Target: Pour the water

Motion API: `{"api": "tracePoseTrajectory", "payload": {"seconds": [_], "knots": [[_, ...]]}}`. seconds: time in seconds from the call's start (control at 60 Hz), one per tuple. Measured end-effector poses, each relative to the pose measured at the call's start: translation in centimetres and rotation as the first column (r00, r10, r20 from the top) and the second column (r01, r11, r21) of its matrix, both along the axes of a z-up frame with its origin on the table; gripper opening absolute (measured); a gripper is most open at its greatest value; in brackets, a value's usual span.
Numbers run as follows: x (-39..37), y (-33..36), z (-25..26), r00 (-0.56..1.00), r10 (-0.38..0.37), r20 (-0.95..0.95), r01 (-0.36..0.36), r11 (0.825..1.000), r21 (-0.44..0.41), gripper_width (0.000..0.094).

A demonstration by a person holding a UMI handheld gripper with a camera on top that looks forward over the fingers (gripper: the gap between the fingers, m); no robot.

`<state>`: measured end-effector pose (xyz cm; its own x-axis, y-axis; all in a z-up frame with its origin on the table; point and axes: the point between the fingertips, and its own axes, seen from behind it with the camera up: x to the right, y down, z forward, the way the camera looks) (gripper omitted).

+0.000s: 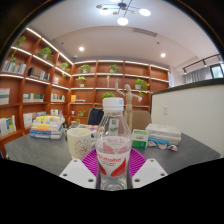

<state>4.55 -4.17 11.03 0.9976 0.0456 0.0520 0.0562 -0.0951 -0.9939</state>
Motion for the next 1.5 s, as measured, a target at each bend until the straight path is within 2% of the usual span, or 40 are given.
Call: {"api": "tracePoseTrajectory", "payload": {"seconds": [0.1, 0.217, 0.367, 0.5, 0.633, 0.8, 0.867, 0.933, 1.0, 1.15, 1.283, 1.383, 1.467, 1.5], "knots": [[1.1, 1.2, 0.1, 0.989, 0.025, 0.149, -0.020, 0.999, -0.035, 0.0383], [2.9, 3.9, 1.0, 0.891, 0.012, 0.454, 0.003, 0.999, -0.033, 0.0383], [3.4, 8.0, 2.6, 0.615, 0.014, 0.789, -0.004, 1.000, -0.014, 0.0384], [2.5, 11.0, 4.2, 0.321, 0.013, 0.947, -0.036, 0.999, -0.002, 0.0381], [1.1, 13.1, 5.6, 0.023, -0.012, 1.000, -0.078, 0.997, 0.014, 0.0381], [-0.7, 15.0, 6.8, -0.276, -0.065, 0.959, -0.130, 0.991, 0.030, 0.0384], [-1.2, 15.5, 7.7, -0.392, -0.103, 0.914, -0.145, 0.988, 0.049, 0.0382], [-2.2, 15.6, 8.9, -0.514, -0.171, 0.841, -0.186, 0.979, 0.085, 0.0381], [-3.2, 15.5, 9.2, -0.583, -0.205, 0.786, -0.218, 0.972, 0.092, 0.0382], [-3.9, 15.2, 9.2, -0.599, -0.212, 0.772, -0.228, 0.970, 0.089, 0.0381], [-3.4, 15.1, 9.5, -0.502, -0.198, 0.842, -0.216, 0.971, 0.099, 0.0385], [-2.3, 14.5, 10.2, -0.266, -0.171, 0.949, -0.182, 0.975, 0.125, 0.0384], [-0.2, 14.2, 9.5, 0.062, -0.067, 0.996, -0.125, 0.989, 0.074, 0.0383], [0.2, 14.1, 9.1, 0.194, -0.051, 0.980, -0.101, 0.992, 0.072, 0.0384]]}}
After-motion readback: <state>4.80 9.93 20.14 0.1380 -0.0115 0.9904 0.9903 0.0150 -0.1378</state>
